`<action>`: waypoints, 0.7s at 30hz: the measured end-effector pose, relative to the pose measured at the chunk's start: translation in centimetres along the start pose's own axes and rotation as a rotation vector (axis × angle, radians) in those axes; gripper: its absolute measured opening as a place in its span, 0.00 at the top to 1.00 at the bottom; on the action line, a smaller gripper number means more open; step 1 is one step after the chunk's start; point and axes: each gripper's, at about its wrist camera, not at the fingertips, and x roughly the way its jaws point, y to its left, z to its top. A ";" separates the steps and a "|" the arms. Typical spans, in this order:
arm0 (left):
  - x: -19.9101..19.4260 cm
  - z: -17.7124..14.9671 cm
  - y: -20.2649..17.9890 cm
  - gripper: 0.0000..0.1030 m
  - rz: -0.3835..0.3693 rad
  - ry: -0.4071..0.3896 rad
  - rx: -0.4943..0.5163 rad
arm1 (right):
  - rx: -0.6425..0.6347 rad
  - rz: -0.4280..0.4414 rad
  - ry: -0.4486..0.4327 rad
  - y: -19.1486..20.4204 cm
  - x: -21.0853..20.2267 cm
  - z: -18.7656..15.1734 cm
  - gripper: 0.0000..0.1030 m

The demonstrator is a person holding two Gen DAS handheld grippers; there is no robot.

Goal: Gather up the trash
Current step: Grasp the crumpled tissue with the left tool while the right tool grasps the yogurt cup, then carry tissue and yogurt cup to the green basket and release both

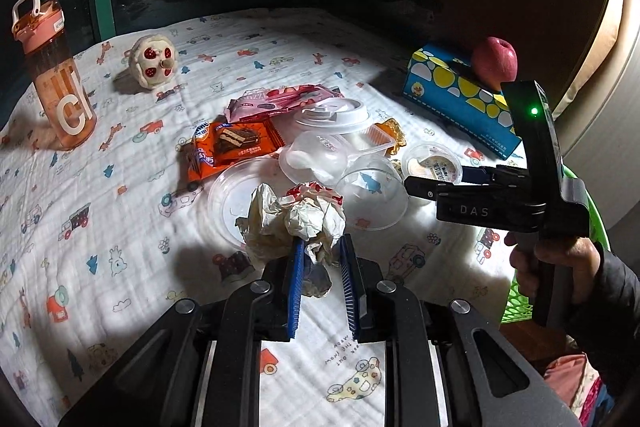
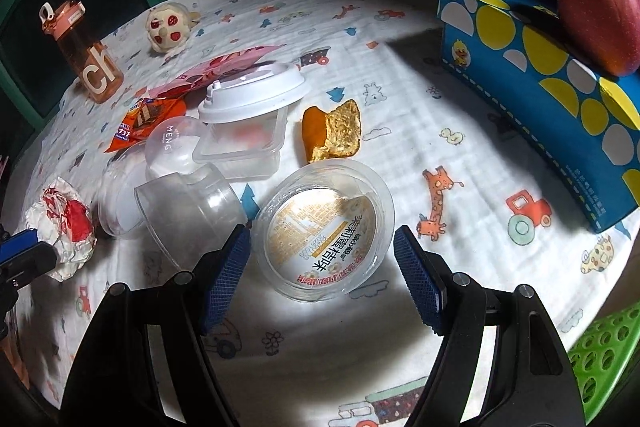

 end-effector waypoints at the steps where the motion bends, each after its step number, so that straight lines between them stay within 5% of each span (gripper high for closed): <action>1: 0.0 0.0 0.1 0.83 0.001 -0.001 -0.002 | 0.000 0.002 0.002 0.1 0.1 0.0 0.29; 8: 0.0 -0.1 0.4 0.83 0.003 0.003 -0.009 | -0.011 -0.015 0.009 0.4 0.5 0.0 0.29; 13: 0.0 -0.2 0.3 0.83 0.000 0.003 -0.010 | 0.003 -0.027 0.007 0.1 0.6 -0.1 0.38; 21: -0.5 0.4 -0.9 0.83 -0.012 -0.013 0.004 | 0.011 -0.029 -0.047 0.0 -2.8 -0.8 0.38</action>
